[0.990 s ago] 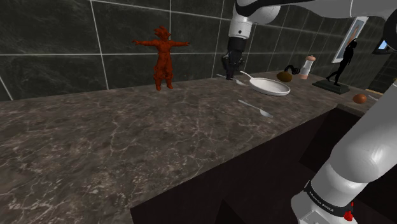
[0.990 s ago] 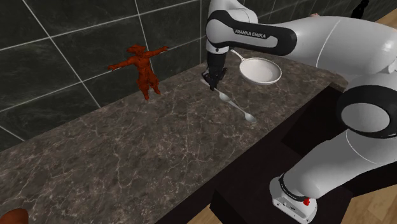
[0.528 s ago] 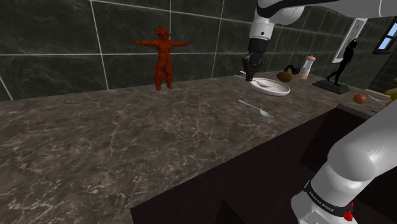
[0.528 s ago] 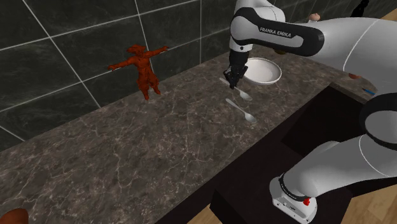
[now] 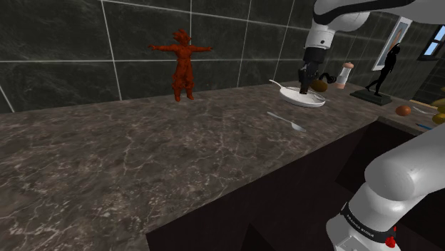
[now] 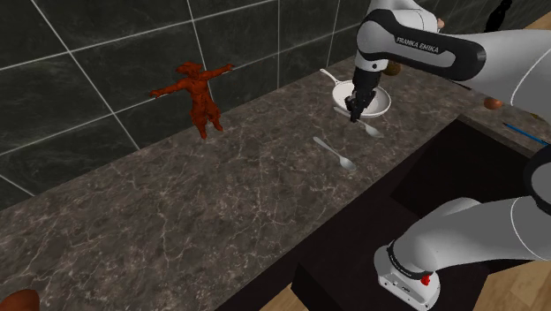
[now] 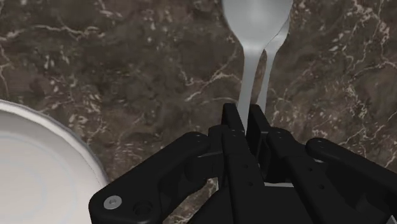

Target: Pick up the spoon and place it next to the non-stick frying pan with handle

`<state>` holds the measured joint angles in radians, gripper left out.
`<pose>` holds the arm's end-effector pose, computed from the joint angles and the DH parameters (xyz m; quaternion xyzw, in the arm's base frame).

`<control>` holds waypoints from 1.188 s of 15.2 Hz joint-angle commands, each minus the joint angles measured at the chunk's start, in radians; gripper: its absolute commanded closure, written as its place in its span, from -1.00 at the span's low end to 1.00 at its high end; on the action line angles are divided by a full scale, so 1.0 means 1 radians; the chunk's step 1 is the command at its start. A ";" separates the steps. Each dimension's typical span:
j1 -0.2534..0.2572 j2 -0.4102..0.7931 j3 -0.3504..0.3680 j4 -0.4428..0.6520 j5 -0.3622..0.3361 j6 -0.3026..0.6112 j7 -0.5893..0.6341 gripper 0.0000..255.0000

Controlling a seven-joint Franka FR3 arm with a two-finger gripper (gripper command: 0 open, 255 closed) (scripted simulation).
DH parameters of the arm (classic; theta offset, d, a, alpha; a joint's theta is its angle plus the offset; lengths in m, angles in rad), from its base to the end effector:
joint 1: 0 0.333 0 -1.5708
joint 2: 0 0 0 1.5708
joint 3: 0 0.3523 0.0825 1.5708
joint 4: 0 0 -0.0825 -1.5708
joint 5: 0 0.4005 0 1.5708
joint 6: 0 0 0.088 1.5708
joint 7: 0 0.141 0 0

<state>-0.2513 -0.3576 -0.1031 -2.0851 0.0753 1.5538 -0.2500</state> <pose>0.4006 -0.1425 0.5567 -0.9934 0.0498 0.0674 0.0788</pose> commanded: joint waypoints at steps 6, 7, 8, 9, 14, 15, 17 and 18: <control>-0.070 -0.072 -0.110 -0.052 -0.082 -0.029 -0.158 1.00; -0.080 -0.077 -0.127 -0.055 -0.094 -0.032 -0.181 1.00; -0.090 -0.081 -0.144 -0.056 -0.107 -0.036 -0.205 1.00; -0.099 -0.084 -0.161 -0.056 -0.119 -0.039 -0.228 1.00; -0.147 -0.082 -0.254 -0.038 -0.183 -0.051 -0.356 1.00; -0.148 -0.083 -0.255 -0.052 -0.184 -0.038 -0.356 1.00; -0.149 -0.085 -0.257 -0.080 -0.186 -0.011 -0.356 1.00; -0.149 -0.085 -0.259 -0.094 -0.187 0.002 -0.356 1.00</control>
<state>-0.3996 -0.4430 -0.3590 -2.1653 -0.1096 1.5414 -0.6037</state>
